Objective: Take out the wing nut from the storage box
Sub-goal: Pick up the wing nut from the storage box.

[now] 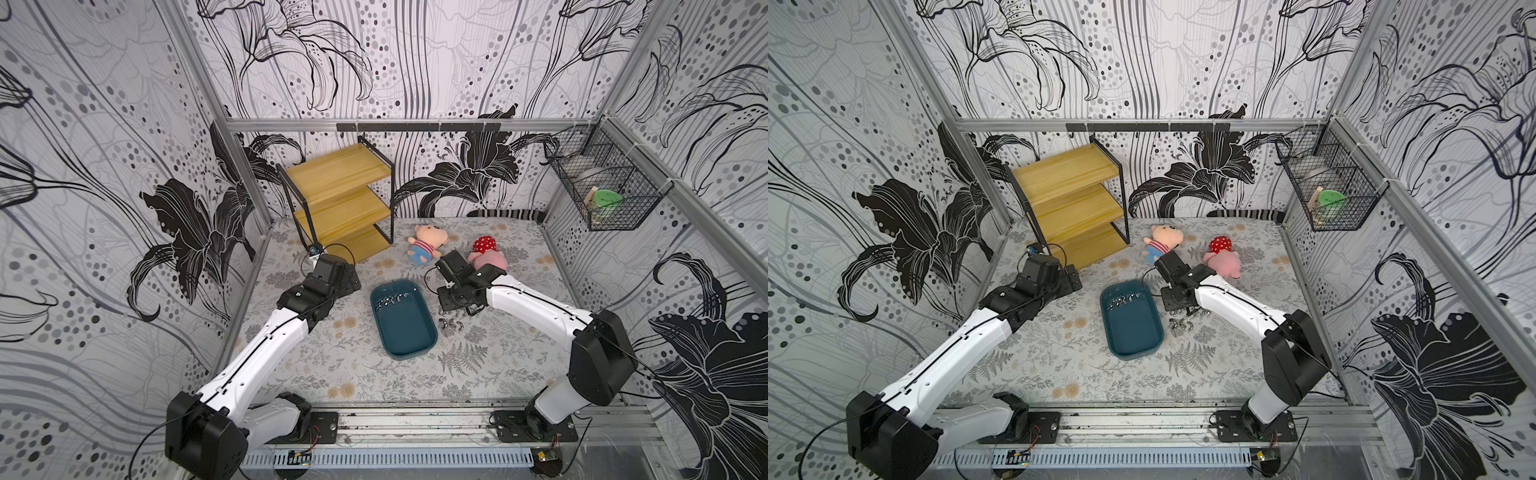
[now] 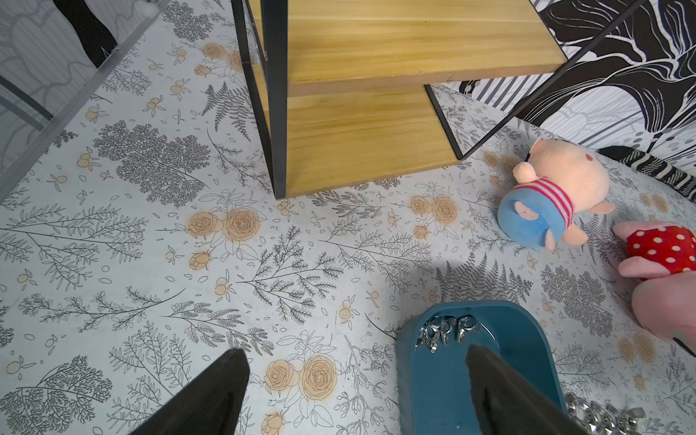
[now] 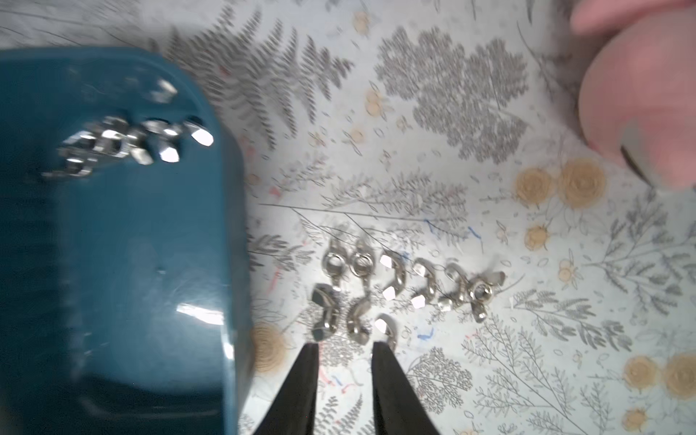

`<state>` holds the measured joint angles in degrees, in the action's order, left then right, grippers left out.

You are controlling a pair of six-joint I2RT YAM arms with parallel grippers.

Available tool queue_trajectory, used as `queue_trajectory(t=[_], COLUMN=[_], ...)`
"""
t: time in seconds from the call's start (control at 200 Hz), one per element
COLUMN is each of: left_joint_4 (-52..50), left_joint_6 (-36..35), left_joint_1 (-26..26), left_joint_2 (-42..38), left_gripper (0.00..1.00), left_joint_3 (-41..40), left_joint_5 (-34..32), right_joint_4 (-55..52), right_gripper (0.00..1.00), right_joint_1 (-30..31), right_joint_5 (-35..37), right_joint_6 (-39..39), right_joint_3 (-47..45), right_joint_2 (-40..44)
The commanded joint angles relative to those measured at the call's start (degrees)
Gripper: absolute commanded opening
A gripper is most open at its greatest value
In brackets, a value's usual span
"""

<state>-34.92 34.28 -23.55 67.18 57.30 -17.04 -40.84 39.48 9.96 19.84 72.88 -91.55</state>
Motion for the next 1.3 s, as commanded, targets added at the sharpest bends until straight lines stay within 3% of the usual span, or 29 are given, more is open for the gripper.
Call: queue_trajectory(t=[0.0,0.275,0.546,0.851,1.297], left_joint_4=[0.5,-0.2,-0.2,0.3,0.5], left_joint_6=[0.7,1.1,1.4,1.5,1.4], left_joint_1=[-0.4,-0.6,-0.5,-0.5,-0.5], left_joint_2=[0.5,-0.3,-1.1,-1.6,-2.3], left_gripper=[0.95,0.95,0.95,0.95,0.95], left_joint_3=[1.7,1.7,0.5,-0.4,-1.5], left_joint_5=[-1.3,-2.4,-2.4,-2.1,-2.0], right_joint_4=[-1.3,3.8,13.7,17.5,20.0], right_gripper=[0.30,0.31,0.32,0.32,0.34], right_joint_1=[3.8,8.0,8.0,8.3,8.5], right_joint_5=[1.0,-0.8,-2.0,-3.3,2.2], right_joint_6=[-0.4,2.7,12.7,17.8,24.4], right_joint_3=[4.5,11.6,8.5,8.0,10.3], right_joint_2=[-0.6,-10.1,-13.1,-18.2,-23.4])
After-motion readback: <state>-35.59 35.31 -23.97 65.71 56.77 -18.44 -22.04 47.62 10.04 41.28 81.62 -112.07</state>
